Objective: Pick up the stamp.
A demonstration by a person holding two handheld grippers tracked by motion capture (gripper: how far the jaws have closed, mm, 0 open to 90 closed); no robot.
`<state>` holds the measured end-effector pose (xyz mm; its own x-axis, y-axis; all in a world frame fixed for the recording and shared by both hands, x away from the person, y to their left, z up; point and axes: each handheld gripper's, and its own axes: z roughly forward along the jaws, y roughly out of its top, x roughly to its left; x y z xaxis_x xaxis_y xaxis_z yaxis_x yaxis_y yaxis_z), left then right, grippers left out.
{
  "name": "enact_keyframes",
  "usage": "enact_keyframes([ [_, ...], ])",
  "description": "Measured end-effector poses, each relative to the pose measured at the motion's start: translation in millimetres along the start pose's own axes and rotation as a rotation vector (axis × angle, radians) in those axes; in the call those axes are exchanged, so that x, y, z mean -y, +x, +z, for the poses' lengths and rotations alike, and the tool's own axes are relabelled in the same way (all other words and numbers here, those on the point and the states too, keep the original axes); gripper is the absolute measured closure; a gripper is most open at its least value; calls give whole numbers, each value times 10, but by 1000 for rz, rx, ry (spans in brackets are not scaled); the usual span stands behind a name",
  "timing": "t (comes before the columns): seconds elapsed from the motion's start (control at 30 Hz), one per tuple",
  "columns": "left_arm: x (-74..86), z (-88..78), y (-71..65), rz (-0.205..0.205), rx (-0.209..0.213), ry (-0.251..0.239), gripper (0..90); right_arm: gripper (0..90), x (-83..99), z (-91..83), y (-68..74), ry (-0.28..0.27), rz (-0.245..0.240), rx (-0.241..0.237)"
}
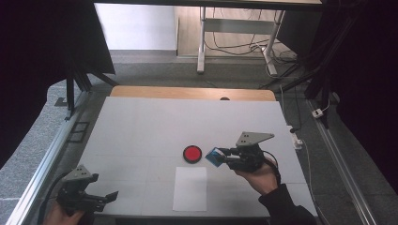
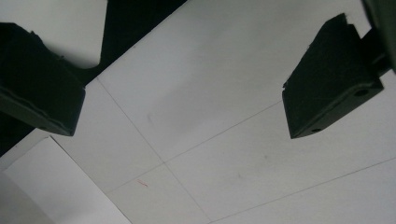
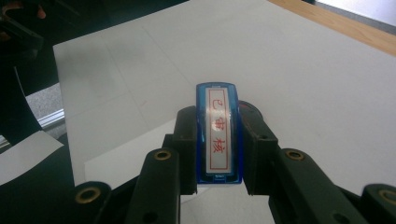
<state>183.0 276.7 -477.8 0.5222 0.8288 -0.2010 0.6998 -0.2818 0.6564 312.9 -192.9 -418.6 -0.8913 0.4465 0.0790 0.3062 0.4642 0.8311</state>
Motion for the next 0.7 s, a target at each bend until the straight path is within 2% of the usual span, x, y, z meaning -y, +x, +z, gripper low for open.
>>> enact_keyframes([
  [0.33, -1, 1, 2, 0, 2, 2, 0, 710, -84, 158, 111, -1, -2, -41],
  [0.43, -2, 2, 1, 1, 3, 3, 0, 710, -121, 217, 180, -4, -16, -58],
  [0.7, -2, -1, -4, 0, 7, 1, 0, 710, -146, 246, 281, -17, -37, -69],
])
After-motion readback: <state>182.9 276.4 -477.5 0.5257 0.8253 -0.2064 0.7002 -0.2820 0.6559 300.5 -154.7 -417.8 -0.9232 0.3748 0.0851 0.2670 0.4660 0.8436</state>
